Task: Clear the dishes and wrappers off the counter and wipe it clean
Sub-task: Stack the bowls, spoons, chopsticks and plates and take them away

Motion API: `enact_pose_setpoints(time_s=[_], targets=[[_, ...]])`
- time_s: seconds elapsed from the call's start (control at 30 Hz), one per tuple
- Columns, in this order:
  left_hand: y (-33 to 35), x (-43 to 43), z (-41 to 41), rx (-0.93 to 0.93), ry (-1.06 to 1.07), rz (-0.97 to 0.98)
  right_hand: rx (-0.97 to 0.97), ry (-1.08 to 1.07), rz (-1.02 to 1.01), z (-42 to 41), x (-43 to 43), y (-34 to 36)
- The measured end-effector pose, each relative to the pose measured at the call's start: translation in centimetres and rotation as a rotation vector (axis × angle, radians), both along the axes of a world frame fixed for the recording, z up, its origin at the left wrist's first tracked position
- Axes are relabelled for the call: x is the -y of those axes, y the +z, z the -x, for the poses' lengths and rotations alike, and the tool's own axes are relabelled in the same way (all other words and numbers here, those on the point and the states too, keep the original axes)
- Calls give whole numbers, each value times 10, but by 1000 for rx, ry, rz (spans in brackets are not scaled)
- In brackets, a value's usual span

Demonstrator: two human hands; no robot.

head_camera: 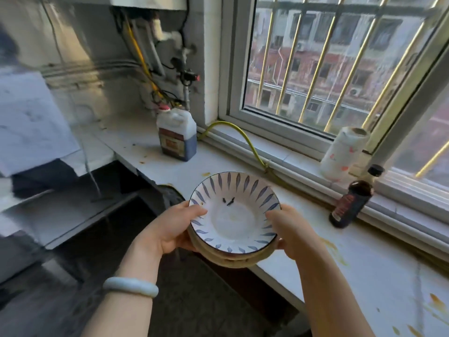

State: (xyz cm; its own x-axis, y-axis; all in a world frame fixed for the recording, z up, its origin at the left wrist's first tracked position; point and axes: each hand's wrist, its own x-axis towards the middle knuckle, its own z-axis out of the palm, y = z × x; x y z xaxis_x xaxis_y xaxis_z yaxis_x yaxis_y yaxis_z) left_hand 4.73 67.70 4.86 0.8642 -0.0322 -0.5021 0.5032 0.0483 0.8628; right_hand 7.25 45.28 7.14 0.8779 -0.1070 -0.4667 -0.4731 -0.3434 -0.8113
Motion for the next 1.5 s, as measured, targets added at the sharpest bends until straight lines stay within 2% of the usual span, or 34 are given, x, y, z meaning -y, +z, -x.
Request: enact_pose_setpoints(time_s=[0.37,0.67,1.1,1.27,1.5], targets=[[-3,-100,29,-2,297,41,-24,196,14,-25,-118,5],[-4,-141,-2,-9,502,41,-44,385,24,-85,-177,7],[9,-155,-75,41,585,26,-11,451,52,-172,-202,22],[7,-162,-82,30,592,35,-15,482,84,-183,-211,23],[6,-193,-71,23,642,48,14,533,20,-182,-248,15]])
